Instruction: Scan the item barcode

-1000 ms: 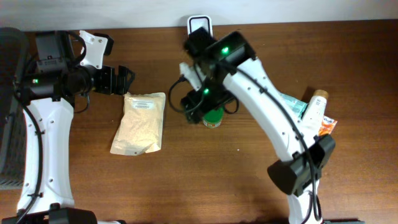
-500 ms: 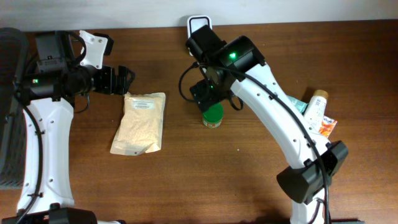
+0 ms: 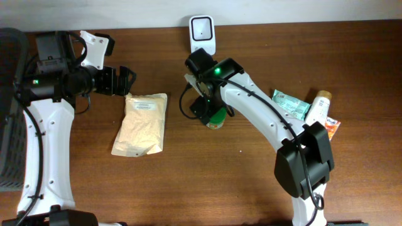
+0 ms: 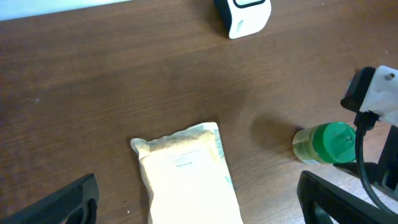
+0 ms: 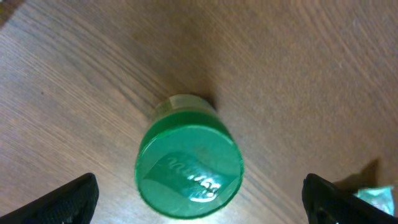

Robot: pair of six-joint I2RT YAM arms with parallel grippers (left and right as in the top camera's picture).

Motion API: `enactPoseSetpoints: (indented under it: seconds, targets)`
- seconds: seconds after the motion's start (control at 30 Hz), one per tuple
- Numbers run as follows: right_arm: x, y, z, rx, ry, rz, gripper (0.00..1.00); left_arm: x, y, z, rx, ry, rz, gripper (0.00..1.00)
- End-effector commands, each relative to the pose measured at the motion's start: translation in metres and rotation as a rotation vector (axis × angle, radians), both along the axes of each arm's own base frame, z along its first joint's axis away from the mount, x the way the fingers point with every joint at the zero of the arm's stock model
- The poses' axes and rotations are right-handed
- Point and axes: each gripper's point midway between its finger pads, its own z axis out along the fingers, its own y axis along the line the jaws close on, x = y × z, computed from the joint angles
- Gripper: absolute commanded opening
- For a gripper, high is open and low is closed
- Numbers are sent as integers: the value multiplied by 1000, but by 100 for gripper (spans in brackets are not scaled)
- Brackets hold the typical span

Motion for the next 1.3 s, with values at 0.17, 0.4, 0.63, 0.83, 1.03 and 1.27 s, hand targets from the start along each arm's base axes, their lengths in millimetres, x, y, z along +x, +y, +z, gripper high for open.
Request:
enactPoseSetpoints:
  seconds: [0.17, 0.4, 0.63, 0.83, 1.03, 1.27]
  targets:
    - [-6, 3, -28, 25, 97, 54, 91, 2, 3, -1, 10, -4, -5, 99]
    - [-3, -3, -48, 1, 125, 39, 83, 2, 3, 0, 10, -5, -5, 99]
    - [-3, -8, -61, -15, 152, 29, 76, 2, 3, 0, 10, -5, -5, 99]
    - [-3, -8, -61, -16, 151, 29, 68, 2, 3, 0, 10, -5, -5, 99]
    - [-6, -15, -47, -51, 156, 24, 48, 2, 3, 0, 10, -5, -5, 99]
    - [3, -7, 5, 26, 106, -43, 47, 2, 3, -1, 10, -4, -5, 99]
